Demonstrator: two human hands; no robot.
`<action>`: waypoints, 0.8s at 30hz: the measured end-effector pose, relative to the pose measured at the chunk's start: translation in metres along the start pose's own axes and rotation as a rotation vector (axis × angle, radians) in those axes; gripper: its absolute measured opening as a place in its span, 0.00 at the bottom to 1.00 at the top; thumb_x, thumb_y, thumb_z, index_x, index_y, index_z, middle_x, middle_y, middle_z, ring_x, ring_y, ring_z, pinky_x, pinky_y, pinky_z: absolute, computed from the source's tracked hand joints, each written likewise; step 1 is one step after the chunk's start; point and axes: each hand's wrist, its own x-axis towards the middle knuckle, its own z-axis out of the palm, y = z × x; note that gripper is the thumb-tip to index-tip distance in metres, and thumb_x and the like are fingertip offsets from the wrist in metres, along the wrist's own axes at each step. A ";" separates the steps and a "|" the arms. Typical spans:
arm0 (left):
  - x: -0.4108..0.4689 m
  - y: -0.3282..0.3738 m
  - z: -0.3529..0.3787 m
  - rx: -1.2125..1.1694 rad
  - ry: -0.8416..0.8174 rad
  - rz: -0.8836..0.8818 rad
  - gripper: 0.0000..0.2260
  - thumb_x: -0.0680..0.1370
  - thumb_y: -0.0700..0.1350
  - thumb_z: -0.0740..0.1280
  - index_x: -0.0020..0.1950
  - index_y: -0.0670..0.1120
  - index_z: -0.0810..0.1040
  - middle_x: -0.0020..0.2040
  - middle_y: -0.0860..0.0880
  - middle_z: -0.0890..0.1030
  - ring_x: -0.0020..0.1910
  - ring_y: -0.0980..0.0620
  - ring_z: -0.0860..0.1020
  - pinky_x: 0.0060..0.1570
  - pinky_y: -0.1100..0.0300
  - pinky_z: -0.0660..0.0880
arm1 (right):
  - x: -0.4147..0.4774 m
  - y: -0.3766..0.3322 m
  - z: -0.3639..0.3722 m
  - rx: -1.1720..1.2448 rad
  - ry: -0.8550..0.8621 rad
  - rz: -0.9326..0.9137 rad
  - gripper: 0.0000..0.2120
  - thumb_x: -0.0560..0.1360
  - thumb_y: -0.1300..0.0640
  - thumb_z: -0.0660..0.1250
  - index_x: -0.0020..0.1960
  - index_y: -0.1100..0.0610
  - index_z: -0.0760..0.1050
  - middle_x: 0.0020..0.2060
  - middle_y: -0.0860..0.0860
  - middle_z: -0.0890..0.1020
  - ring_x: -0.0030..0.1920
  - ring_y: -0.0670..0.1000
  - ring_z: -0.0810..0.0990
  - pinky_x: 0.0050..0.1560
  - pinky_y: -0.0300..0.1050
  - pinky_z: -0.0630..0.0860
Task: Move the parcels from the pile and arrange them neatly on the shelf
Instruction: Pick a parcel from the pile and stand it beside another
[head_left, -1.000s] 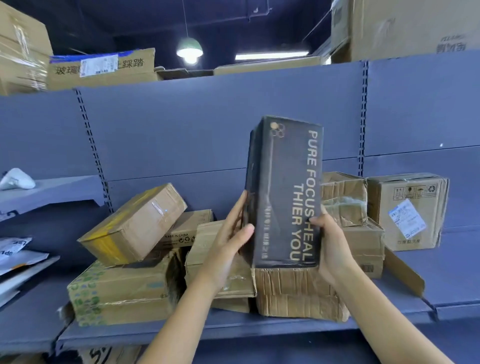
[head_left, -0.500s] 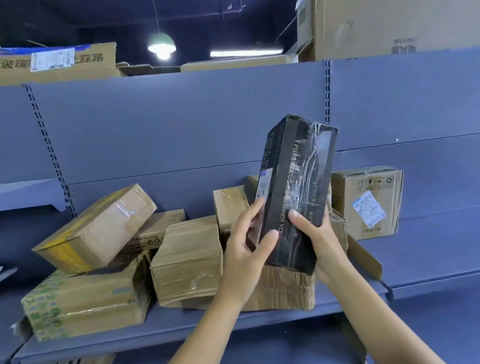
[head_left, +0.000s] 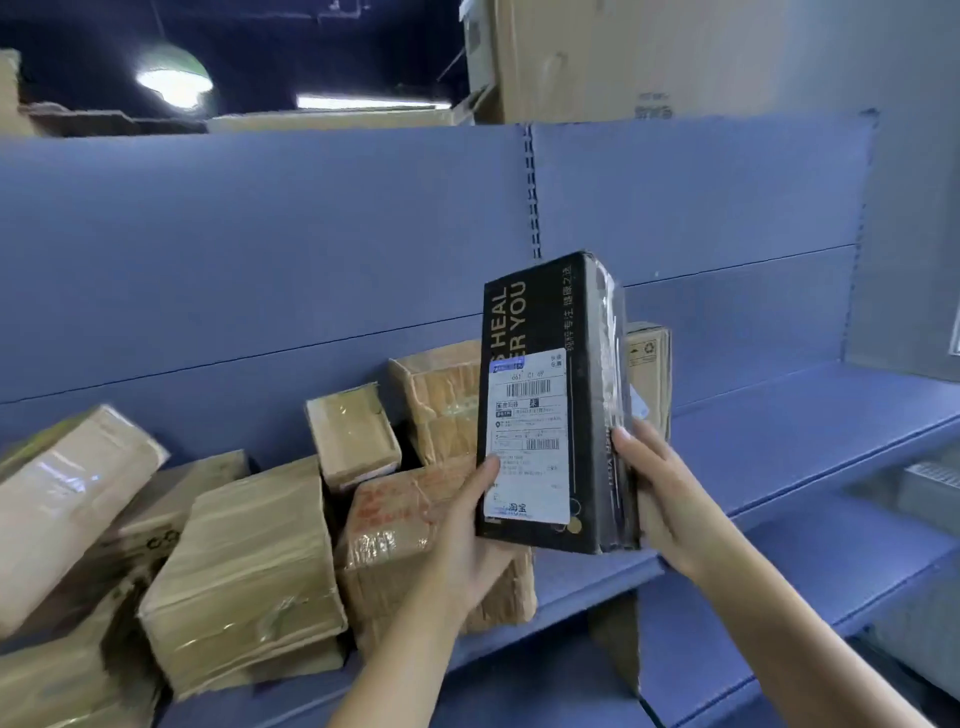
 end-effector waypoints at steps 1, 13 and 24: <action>0.010 -0.004 0.005 0.072 0.020 0.013 0.27 0.69 0.52 0.73 0.66 0.46 0.77 0.61 0.45 0.81 0.58 0.47 0.80 0.56 0.49 0.76 | -0.001 -0.004 -0.008 -0.064 0.050 -0.052 0.42 0.58 0.32 0.75 0.69 0.40 0.68 0.62 0.50 0.79 0.58 0.50 0.80 0.51 0.43 0.80; 0.088 -0.114 0.084 0.297 -0.187 -0.034 0.30 0.70 0.64 0.68 0.68 0.50 0.73 0.62 0.42 0.79 0.58 0.39 0.75 0.56 0.37 0.73 | -0.065 -0.014 -0.121 -0.239 0.444 -0.249 0.28 0.75 0.49 0.62 0.74 0.48 0.63 0.64 0.46 0.79 0.64 0.47 0.77 0.62 0.47 0.72; 0.142 -0.224 0.186 0.397 -0.321 -0.073 0.16 0.70 0.61 0.65 0.56 0.58 0.78 0.57 0.54 0.82 0.59 0.53 0.78 0.66 0.43 0.69 | -0.109 -0.036 -0.261 -0.253 0.611 -0.211 0.27 0.73 0.47 0.65 0.72 0.43 0.65 0.62 0.48 0.79 0.63 0.50 0.78 0.67 0.61 0.69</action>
